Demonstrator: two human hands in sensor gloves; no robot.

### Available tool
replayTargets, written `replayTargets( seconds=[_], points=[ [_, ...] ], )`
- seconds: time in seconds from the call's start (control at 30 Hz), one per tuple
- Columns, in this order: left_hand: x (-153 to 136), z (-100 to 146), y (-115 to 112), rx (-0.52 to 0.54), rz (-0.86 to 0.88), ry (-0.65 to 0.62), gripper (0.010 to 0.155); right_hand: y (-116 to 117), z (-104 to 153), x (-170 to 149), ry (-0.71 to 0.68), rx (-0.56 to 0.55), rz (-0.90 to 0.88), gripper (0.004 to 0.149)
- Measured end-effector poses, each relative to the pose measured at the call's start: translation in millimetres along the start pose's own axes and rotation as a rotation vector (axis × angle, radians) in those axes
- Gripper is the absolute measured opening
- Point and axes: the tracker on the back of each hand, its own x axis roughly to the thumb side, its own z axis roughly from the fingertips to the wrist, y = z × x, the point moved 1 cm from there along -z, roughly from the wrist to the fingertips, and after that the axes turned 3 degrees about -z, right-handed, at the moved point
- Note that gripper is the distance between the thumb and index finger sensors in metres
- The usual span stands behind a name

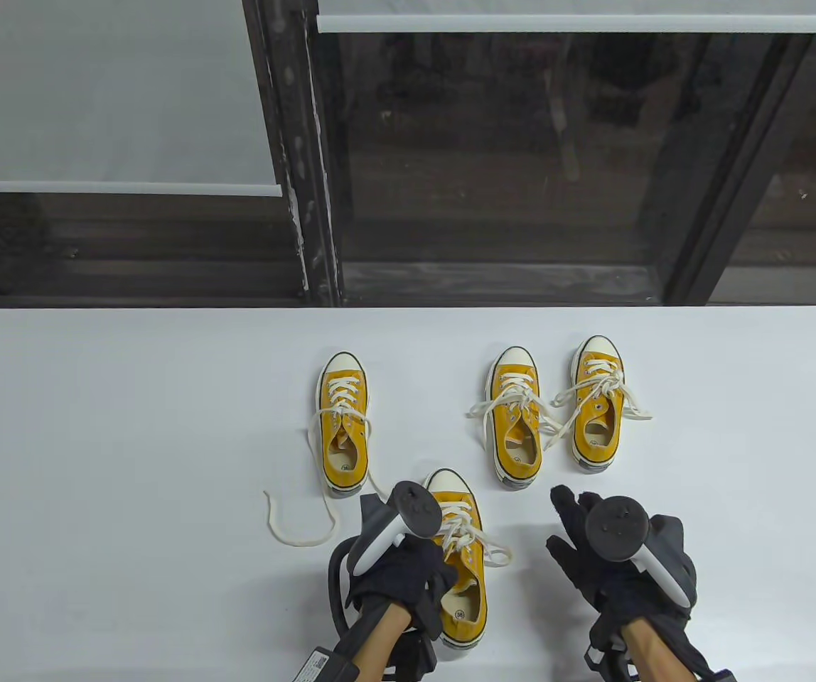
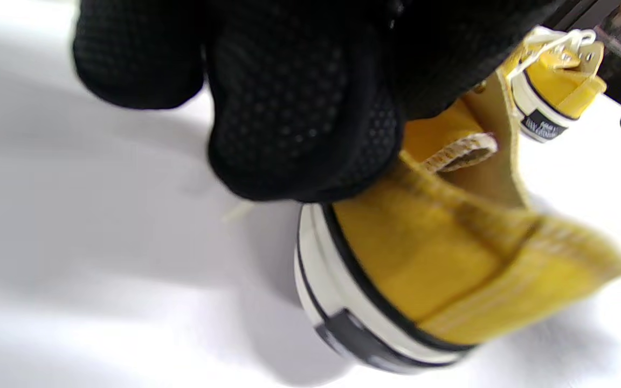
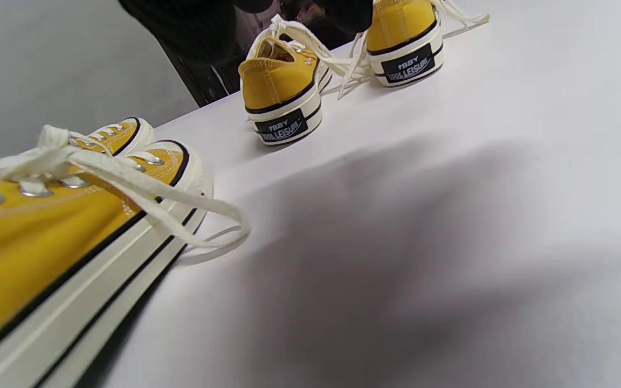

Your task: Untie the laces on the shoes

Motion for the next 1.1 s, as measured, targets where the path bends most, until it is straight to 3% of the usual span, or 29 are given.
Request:
replayTargets(
  seconds=[0.2, 0.33, 0.6, 0.73, 0.9, 1.1],
  points=[
    [-1.7, -3.2, -2.8, -0.064, 0.014, -0.016, 0.047, 9.1, -0.9, 4.4, -0.027, 0.083, -0.028, 0.066],
    [-11.8, 5.4, 11.5, -0.123, 0.081, -0.053, 0.049, 10.0, -2.1, 3.2, -0.021, 0.105, -0.052, 0.066],
    [-42.0, 21.8, 34.6, 0.076, 0.312, -0.051, 0.044, 3.4, 0.8, 12.1, -0.05, 0.124, -0.127, 0.065],
    [-34.0, 11.1, 22.3, 0.027, 0.272, -0.035, 0.053, 2.1, 5.0, 29.4, -0.097, 0.148, -0.188, 0.064],
    [-15.7, -5.5, 1.5, -0.054, 0.107, 0.033, 0.076, 12.6, 2.9, 56.7, -0.097, 0.238, -0.271, 0.064],
    [-9.1, -12.4, -13.6, -0.046, 0.029, 0.094, 0.07, 41.0, -12.1, 79.9, -0.042, 0.327, -0.178, 0.07]
  ],
)
